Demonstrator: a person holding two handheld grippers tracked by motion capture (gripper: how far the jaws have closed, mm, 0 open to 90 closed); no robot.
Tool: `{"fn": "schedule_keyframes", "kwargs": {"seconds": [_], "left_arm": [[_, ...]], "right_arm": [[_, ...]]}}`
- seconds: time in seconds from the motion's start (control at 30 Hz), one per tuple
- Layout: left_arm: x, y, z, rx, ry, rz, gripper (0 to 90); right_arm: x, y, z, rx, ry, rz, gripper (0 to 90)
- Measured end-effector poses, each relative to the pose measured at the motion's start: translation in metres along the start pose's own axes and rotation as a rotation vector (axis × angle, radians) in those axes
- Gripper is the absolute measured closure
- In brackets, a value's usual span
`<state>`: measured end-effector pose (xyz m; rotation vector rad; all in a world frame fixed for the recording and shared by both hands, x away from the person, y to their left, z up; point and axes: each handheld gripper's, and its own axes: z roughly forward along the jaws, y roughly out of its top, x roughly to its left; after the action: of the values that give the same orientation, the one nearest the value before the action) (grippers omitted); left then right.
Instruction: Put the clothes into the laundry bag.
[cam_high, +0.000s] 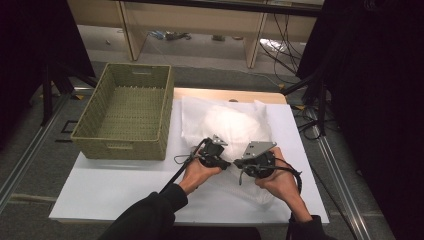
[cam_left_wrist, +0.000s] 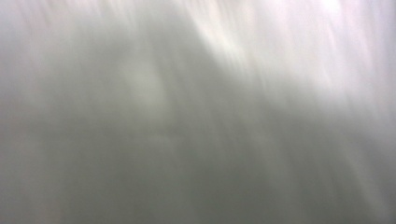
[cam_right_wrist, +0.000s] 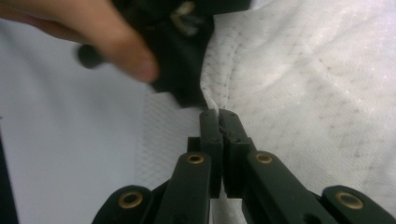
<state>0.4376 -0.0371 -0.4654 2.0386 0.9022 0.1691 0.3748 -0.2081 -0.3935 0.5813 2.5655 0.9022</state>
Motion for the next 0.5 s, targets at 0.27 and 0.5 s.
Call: {"fn": "schedule_keyframes", "kwargs": {"seconds": [0.27,0.5], "left_arm": [[0.0,0.01,0.013,0.006,0.018,0.012,73.1],[0.004,0.004,-0.022,0.13,0.055,0.082,37.1]], "right_arm": [[0.001,0.002,-0.002,-0.001,0.022,-0.027,90.0],[0.0,-0.001,0.002,0.01,0.018,-0.029,90.0]]}}
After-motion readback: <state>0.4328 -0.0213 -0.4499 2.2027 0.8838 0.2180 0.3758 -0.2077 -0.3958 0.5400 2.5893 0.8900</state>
